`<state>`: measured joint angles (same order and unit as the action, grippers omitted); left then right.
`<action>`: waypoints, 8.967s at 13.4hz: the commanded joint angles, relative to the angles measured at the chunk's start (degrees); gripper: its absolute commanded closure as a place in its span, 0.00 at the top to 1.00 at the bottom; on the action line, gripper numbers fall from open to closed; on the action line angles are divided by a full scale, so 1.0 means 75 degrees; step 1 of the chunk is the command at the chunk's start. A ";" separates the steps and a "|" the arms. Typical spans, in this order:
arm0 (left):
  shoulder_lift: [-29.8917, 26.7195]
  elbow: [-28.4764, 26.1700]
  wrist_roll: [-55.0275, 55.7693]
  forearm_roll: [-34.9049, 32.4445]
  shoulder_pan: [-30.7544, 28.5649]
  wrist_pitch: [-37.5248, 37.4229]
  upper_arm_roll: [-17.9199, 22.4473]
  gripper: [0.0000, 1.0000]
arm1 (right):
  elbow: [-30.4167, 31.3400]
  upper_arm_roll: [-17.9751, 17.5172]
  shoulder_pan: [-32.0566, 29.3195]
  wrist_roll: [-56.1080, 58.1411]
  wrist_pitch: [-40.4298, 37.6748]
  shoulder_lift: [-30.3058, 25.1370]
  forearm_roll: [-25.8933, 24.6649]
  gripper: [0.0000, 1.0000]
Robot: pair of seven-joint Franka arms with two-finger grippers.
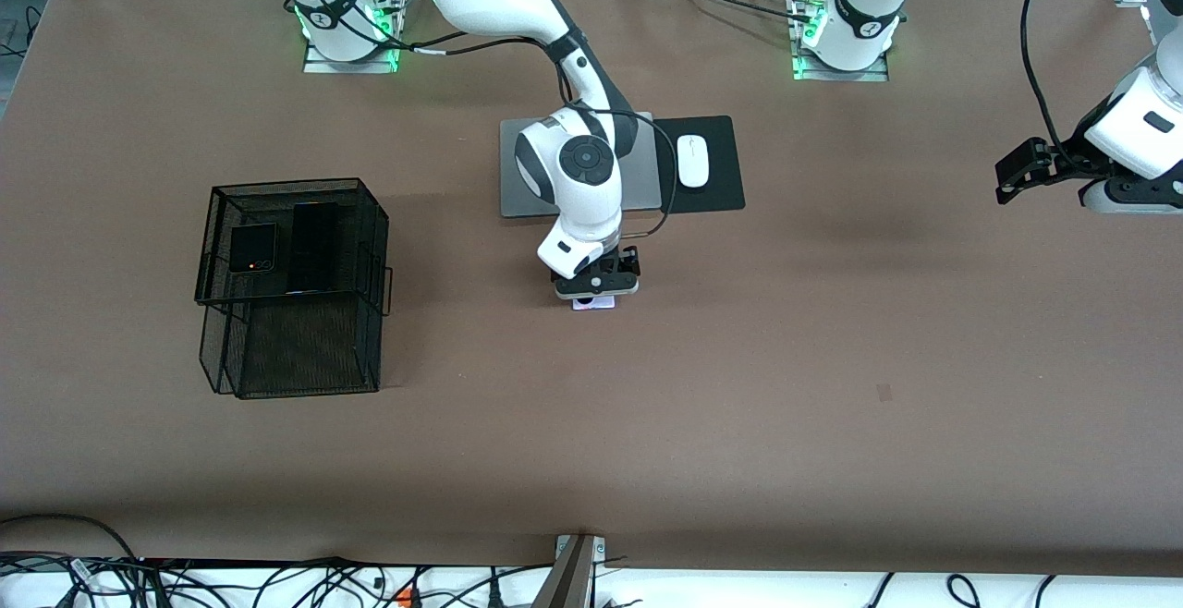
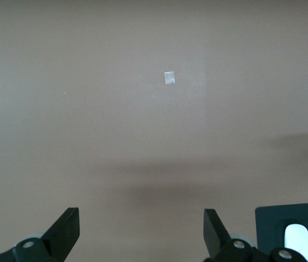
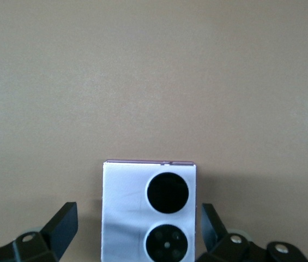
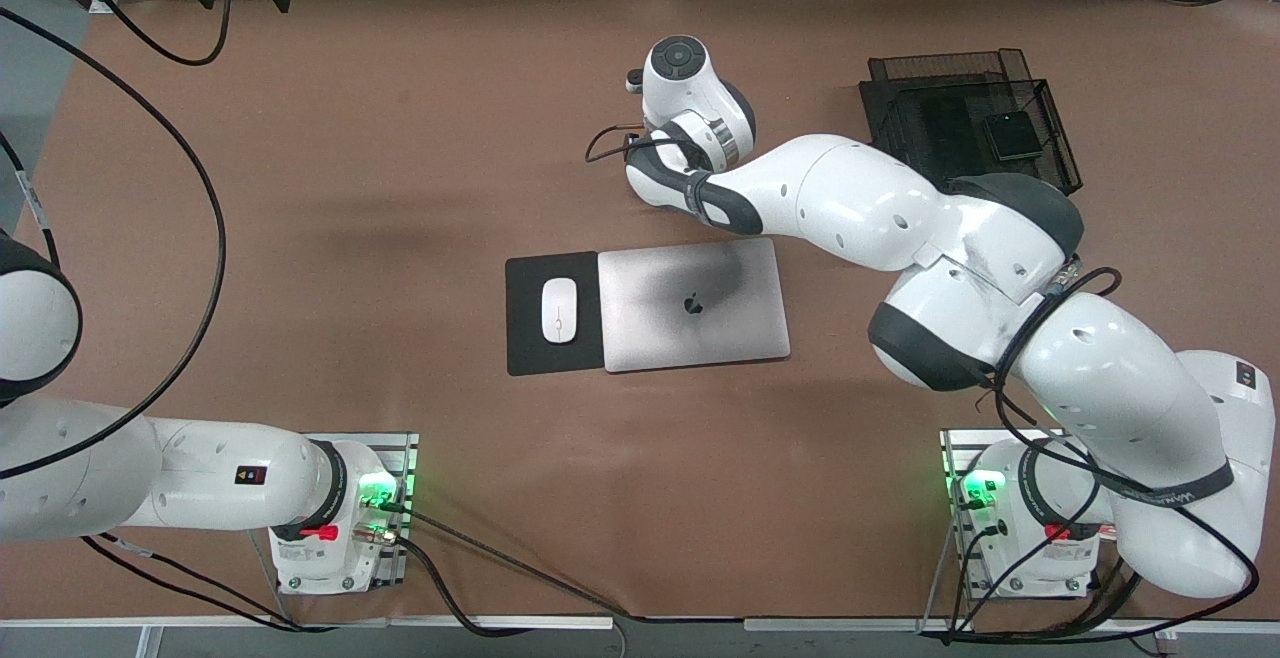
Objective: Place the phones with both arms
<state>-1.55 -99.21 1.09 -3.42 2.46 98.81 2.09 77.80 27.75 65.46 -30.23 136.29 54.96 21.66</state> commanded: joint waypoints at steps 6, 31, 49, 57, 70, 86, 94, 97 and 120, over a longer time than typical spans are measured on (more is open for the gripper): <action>0.0793 0.1263 0.0311 0.0210 0.0036 -0.0530 -0.0114 1.00 | 0.0045 -0.0126 -0.0080 0.0094 0.0390 0.0254 0.0356 1.00; 0.0301 0.0806 0.0264 0.0210 -0.0082 -0.0273 -0.0501 1.00 | -0.1550 0.1851 -0.0583 0.1541 -0.5512 -0.2076 0.0370 0.46; -0.0238 0.0056 0.0206 0.0151 -0.0152 0.0220 -0.0595 1.00 | -0.0319 0.3507 -0.3560 0.7383 -0.4110 -0.0205 0.2982 0.43; -0.0227 0.0091 0.0206 0.0163 -0.0152 0.0173 -0.0595 1.00 | 0.0548 0.3121 -0.3548 0.7383 -0.3595 -0.0086 0.3042 0.44; -0.0227 0.0091 0.0206 0.0163 -0.0152 0.0173 -0.0571 1.00 | -0.0529 0.5097 -0.2801 0.7055 -0.6029 -0.0765 0.2925 1.00; -0.0227 0.0114 0.0206 0.0163 -0.0152 0.0032 -0.0559 1.00 | 0.1718 -0.0695 -0.5395 0.4547 -0.5563 -0.5801 -0.2510 1.00; -0.0227 0.0126 0.0206 0.0163 -0.0152 0.0032 -0.0595 1.00 | 0.2541 -0.3220 -0.8482 0.4617 -0.5656 -0.7316 -0.3216 1.00; -0.0227 0.0126 0.0218 0.0163 -0.0152 0.0032 -0.0595 1.00 | 0.2529 -0.3546 -0.8902 0.4594 -0.5692 -0.7410 -0.3263 1.00; -0.0227 0.0126 0.0206 0.0163 -0.0152 0.0032 -0.0595 1.00 | 0.2096 -0.3653 -0.8986 0.4547 -0.6160 -0.7258 -0.2970 1.00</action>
<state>-3.32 -99.33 3.13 -3.08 1.55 100.10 -2.21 93.69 1.24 -0.72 4.39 90.85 0.84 -1.75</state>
